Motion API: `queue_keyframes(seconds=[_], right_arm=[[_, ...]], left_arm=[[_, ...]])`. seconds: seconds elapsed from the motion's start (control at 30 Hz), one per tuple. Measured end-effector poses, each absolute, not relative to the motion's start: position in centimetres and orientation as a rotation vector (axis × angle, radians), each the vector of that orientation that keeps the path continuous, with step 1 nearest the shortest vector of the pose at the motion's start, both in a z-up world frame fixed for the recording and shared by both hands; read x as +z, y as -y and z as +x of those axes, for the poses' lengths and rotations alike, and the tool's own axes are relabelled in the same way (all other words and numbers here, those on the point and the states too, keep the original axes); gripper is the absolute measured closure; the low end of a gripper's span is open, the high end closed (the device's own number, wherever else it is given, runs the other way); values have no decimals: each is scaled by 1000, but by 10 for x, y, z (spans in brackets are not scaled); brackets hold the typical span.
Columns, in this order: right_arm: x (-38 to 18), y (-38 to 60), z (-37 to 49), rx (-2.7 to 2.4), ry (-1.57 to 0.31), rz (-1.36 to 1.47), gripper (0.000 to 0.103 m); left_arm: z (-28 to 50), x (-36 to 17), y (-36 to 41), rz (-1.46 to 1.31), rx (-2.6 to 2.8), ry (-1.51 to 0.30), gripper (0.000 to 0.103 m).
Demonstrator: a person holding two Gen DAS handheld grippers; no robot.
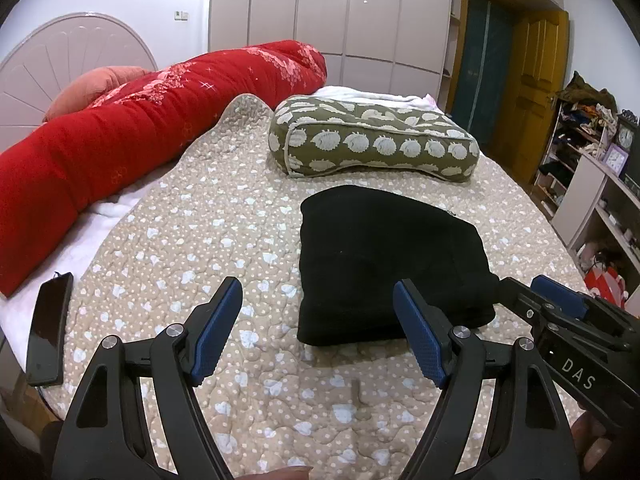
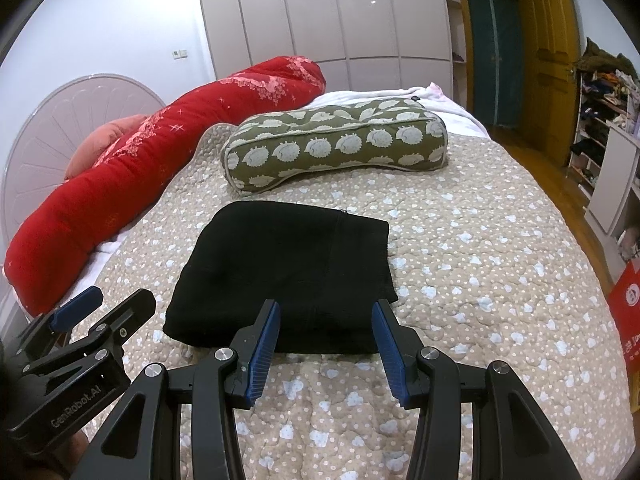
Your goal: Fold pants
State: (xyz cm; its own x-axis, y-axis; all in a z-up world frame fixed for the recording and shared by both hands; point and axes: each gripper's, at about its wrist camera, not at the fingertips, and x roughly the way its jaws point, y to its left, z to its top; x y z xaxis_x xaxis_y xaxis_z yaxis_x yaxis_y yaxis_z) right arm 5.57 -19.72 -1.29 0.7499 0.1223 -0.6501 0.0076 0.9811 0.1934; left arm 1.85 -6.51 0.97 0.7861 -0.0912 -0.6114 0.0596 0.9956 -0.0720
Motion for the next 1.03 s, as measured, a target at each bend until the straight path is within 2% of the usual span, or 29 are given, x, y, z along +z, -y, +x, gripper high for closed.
queue_keyframes(seconds=[1.03], right_arm=[[-24, 211, 56, 46, -744, 201, 57]], left_arm=[[23, 1, 68, -67, -120, -699, 24]])
